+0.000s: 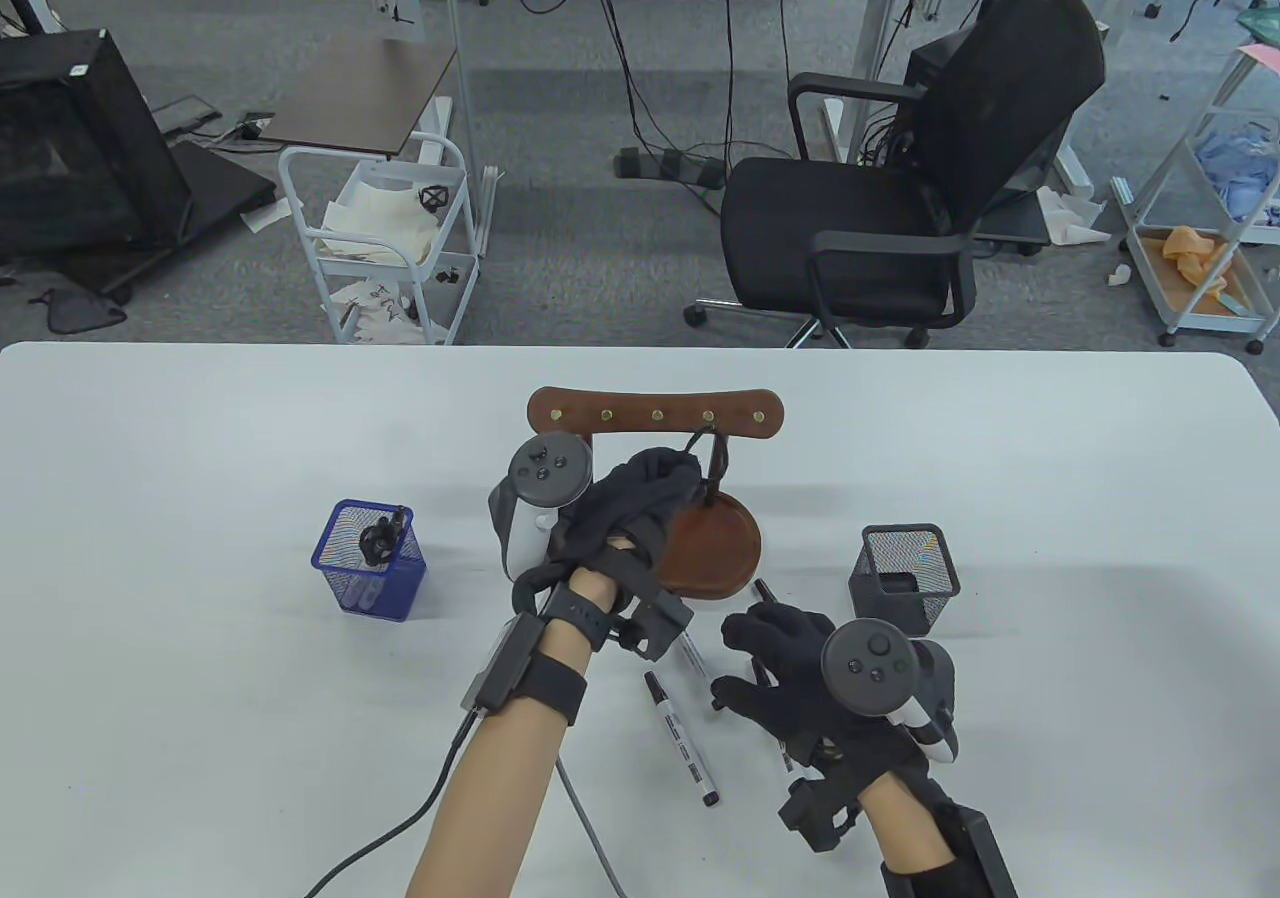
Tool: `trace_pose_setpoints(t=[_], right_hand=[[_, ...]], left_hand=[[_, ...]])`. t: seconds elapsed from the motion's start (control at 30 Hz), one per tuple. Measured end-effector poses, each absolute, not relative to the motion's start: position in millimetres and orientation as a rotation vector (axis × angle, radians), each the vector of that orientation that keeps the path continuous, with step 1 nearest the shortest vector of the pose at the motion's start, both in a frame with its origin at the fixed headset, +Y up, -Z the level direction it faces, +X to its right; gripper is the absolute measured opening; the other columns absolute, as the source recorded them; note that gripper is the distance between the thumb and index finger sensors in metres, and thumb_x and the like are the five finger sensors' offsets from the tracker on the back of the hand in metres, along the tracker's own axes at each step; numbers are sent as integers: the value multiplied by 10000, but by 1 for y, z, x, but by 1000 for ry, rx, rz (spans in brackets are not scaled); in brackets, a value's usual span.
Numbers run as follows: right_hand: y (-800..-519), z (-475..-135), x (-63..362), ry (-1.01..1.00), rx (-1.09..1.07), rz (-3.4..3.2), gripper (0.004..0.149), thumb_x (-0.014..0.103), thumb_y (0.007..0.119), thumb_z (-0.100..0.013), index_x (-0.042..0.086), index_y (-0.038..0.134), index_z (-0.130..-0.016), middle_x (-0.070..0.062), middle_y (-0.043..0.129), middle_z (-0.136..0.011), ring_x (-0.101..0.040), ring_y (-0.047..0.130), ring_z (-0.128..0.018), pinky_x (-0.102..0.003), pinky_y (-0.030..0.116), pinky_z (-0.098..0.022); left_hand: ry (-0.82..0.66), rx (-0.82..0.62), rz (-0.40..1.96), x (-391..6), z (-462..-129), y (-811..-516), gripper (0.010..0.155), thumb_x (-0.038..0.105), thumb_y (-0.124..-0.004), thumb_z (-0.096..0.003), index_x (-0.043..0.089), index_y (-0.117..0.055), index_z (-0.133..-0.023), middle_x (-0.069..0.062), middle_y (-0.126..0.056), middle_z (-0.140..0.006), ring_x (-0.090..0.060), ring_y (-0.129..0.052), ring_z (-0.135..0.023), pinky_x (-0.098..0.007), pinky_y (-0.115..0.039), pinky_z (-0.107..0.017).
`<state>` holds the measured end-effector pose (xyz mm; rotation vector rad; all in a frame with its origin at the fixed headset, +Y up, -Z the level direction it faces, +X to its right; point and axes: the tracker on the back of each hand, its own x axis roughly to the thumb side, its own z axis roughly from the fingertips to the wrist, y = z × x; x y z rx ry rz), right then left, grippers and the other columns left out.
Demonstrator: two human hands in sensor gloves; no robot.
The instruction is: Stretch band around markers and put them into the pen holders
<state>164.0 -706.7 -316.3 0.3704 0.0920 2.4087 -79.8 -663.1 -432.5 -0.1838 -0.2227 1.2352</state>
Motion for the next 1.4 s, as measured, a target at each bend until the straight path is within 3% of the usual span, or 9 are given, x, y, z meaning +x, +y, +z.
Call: trace_pose_setpoints(t=[0.4,0.7,0.97,1.2,1.4], right_hand=[[-709,-317,161,132,357,2366,599,485,852,-471,248,725,-1007,-86,677,-1133,-407,645,-998,-634,525,-752],[-713,-320,152,223,371,2234,576,475,785,-504,223,702,-1016,-78,686,-1116,-395,661,-979,-615,537,-748],[-713,-323,138,302,395,2096,587,472,767,-513,228,669,-1038,-73,673,-1117,-382,665,-973,-603,543,-749],[-709,-331,123,389,383,2076,618,456,818,-500,207,665,-1044,-77,691,-1095,-375,690,-939,-599,556,-740],[-705,-335,109,404,331,2140,417,376,792,-534,222,780,-921,-54,794,-982,-339,765,-866,-581,600,-717]], left_hand=[[-306,-203,1141,-124,-371,-679,350,383,-749,-608,199,-780,-903,-80,-897,-964,-406,-781,-978,-692,-529,-749],[-368,-243,1073,-134,-339,-696,345,377,-769,-600,189,-805,-886,-94,-919,-942,-414,-804,-958,-696,-543,-741],[-406,-281,1030,-133,-330,-714,331,370,-784,-595,188,-827,-867,-102,-933,-926,-419,-814,-948,-697,-549,-737],[-448,-296,1065,-128,-325,-725,292,368,-756,-605,222,-840,-843,-99,-934,-930,-416,-814,-951,-692,-552,-739],[-449,-282,1129,-131,-326,-731,289,382,-741,-614,259,-824,-862,-98,-925,-965,-406,-820,-955,-683,-561,-742]])
